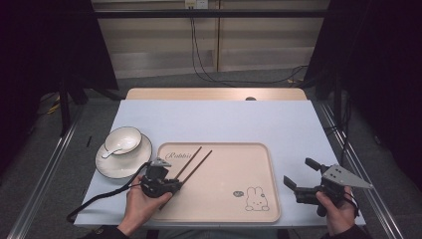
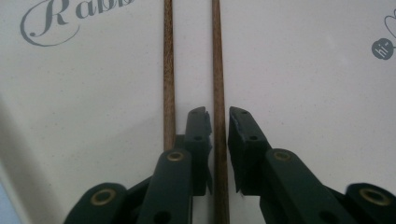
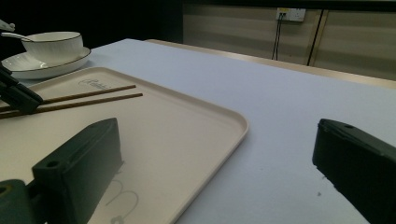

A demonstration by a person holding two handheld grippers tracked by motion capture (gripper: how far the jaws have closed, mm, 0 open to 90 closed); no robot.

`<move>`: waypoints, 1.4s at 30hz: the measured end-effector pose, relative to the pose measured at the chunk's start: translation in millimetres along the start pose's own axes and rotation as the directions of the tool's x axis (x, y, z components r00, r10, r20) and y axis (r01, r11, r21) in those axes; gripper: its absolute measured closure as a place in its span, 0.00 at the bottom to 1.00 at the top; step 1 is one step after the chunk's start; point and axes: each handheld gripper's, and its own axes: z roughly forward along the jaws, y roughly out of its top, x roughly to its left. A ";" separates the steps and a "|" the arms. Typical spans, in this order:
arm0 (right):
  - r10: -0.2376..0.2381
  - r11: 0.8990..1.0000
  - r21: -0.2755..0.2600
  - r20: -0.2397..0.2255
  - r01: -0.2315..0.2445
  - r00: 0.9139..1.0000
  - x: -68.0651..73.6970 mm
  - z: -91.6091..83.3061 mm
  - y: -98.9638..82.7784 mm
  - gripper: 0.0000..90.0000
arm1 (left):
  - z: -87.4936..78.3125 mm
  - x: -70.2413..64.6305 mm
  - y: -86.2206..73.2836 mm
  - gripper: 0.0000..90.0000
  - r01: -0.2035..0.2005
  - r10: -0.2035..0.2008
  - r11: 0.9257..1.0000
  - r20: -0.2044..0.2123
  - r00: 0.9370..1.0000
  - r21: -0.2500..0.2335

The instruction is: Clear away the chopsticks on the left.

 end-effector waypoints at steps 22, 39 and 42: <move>0.003 1.000 -0.004 -0.002 -0.003 1.000 -0.2 -0.6 0.1 0.01 | -32.3 2.5 6.3 0.15 -0.162 0.171 0.960 0.020 0.985 -0.226; 0.006 1.000 -0.004 0.003 -0.006 1.000 -0.4 -0.9 0.1 0.01 | -80.1 20.6 -13.4 0.02 -0.254 0.261 0.881 -0.038 0.965 -0.400; 0.010 1.000 -0.004 0.003 -0.010 1.000 -0.3 -0.8 0.1 0.01 | -88.7 31.1 -24.5 0.02 -0.220 0.209 0.859 -0.074 0.975 -0.463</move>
